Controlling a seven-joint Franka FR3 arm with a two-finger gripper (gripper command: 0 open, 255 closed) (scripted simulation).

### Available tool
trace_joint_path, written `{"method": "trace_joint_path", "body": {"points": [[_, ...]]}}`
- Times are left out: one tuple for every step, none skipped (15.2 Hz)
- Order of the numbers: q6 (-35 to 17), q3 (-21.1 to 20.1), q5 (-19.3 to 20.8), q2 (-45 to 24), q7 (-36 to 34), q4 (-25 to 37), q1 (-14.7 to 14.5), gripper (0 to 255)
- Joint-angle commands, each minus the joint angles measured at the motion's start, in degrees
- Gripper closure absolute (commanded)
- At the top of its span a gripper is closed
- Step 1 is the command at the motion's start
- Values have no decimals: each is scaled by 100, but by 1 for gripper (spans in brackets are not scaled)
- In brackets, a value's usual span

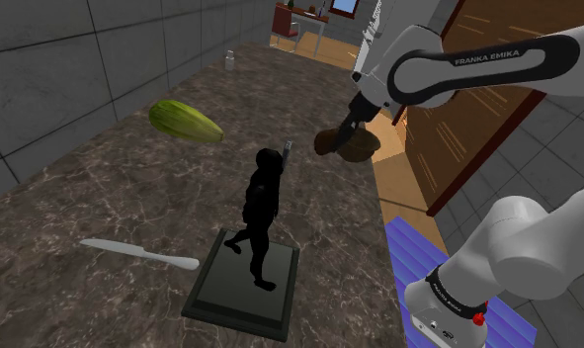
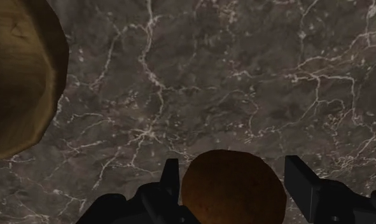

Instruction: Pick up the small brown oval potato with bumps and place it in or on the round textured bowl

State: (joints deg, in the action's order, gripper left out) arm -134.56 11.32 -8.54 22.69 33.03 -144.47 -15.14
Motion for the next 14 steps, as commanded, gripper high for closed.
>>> {"method": "trace_joint_path", "body": {"points": [[177,-29,39,92,-63,88,15,255],[260,-37,54,124,-84,141,22,255],[343,-44,68,154,-105,194,28,255],[425,-52,81,183,-124,249,34,255],[507,-59,93,210,-144,305,39,255],[588,-65,105,235,-162,362,44,255],[669,-72,116,259,-180,420,48,255],[750,-78,126,282,-198,480,52,255],[790,-81,131,293,-207,510,54,255],[821,36,148,275,-56,538,104,255],[851,154,164,251,96,574,152,255],[883,271,177,220,247,616,198,255],[914,390,188,182,399,664,242,255],[946,509,197,137,552,720,285,255]]}}
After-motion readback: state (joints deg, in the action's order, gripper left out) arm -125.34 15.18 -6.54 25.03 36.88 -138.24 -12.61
